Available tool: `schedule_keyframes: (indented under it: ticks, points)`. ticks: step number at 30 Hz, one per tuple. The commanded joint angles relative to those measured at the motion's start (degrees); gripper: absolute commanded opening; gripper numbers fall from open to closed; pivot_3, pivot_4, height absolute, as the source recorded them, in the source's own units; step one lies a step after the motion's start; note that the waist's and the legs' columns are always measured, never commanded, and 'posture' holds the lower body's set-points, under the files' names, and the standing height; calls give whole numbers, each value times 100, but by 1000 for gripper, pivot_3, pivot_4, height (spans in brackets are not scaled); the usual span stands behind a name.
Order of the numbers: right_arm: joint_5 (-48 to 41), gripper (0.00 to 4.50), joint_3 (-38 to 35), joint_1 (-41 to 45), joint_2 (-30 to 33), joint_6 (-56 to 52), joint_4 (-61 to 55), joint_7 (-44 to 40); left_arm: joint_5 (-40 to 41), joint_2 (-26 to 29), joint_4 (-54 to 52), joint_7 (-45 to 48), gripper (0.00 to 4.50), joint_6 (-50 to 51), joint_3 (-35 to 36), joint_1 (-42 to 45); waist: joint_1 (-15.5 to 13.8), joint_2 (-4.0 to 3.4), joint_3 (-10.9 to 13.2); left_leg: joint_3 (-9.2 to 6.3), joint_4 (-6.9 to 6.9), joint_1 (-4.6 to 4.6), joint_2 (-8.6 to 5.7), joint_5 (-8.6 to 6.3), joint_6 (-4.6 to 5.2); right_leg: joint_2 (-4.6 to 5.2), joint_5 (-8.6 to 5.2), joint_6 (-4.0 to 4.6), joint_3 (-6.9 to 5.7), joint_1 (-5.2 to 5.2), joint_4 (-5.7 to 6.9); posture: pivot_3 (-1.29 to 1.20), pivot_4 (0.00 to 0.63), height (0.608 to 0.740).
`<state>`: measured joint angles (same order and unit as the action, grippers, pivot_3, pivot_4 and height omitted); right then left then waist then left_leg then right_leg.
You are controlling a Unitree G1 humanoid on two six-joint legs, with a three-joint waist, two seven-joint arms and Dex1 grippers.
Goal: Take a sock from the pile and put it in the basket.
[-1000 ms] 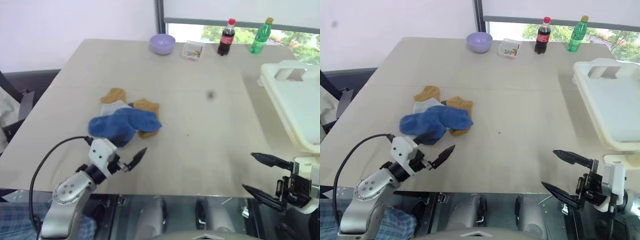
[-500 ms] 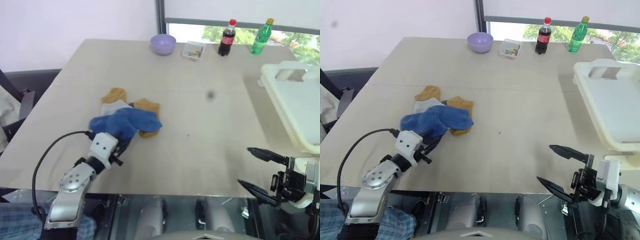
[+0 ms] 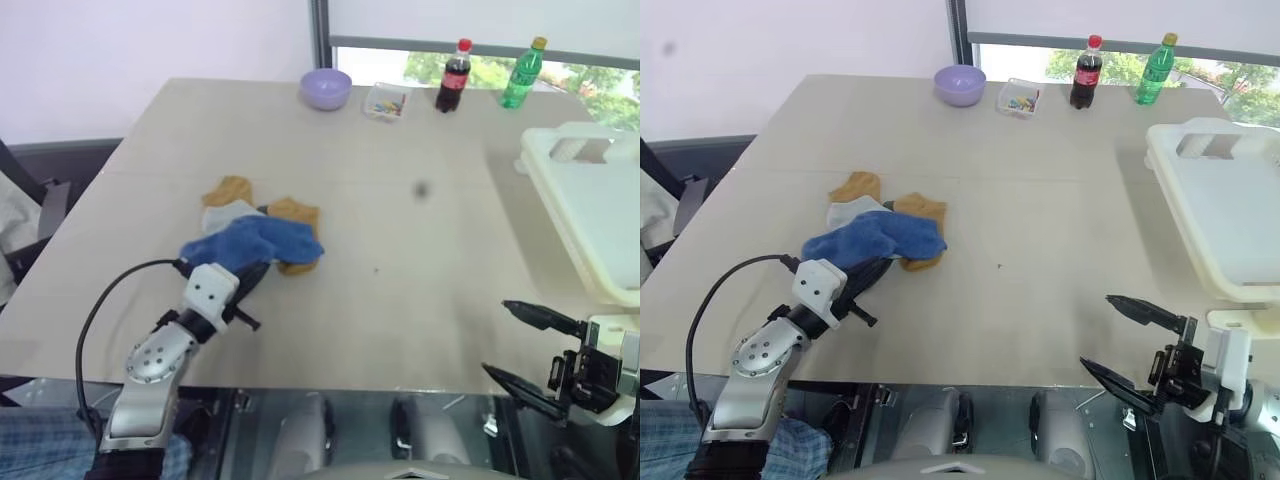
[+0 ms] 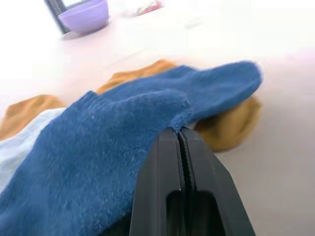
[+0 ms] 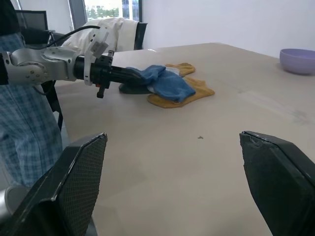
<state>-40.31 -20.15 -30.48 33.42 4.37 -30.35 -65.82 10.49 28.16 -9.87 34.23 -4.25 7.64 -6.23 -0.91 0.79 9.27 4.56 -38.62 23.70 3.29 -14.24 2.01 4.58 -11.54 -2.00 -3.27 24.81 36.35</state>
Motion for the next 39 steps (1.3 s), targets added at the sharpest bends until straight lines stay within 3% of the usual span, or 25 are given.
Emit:
schedule_keyframes:
  ticks: [1,9,17,20,25,28,34,39]
  points:
    - [-11,4421,-133,24,-1,140,-11,-47,339,-31,-823,167,67,506,-328,-169,0,0,0,1,0,0,0,0,0,1,0,0,1,0,0,0,150,736]
    - [-145,4421,-458,223,307,8,-21,-50,762,-330,-1766,384,67,2319,-1930,150,-11,-4,-3,-3,-17,-2,-4,0,0,1,0,0,0,-4,13,0,150,736]
    - [-665,4421,-1547,112,779,-347,-97,-61,2075,-1546,-939,417,67,4749,-2641,1667,-50,-9,-9,-29,-64,2,-5,1,1,-11,0,0,-6,-14,41,0,150,736]
    - [-600,4421,-1529,248,829,-414,-30,-35,1980,-1869,-532,477,67,4928,-3012,2041,-10,-3,-11,-30,-67,2,-9,1,2,-12,0,-1,-1,-17,40,0,150,736]
    - [-490,4421,-1465,446,782,-547,-49,135,1811,-1927,-159,793,67,4826,-3405,2359,-1,-4,-11,-40,-66,3,-9,1,2,-21,-1,1,1,-14,41,0,150,736]
    - [-432,4421,-1441,433,717,-556,-91,154,1856,-1928,-84,912,924,4813,-3388,2374,-3,-3,-11,-40,-66,4,-9,1,2,-19,-1,1,1,-15,40,0,150,736]
    - [-472,4421,-1439,326,670,-635,-161,50,2050,-1726,-349,913,3825,4944,-2982,2237,5,-4,-11,-39,-66,4,-10,1,2,-16,-1,1,1,-14,39,0,150,736]
    - [-451,4421,-1358,239,681,-667,-167,-125,2316,-1487,-643,912,3825,5136,-2562,2191,2,-5,-11,-40,-65,4,-7,1,2,-17,-1,1,1,-13,40,0,150,736]
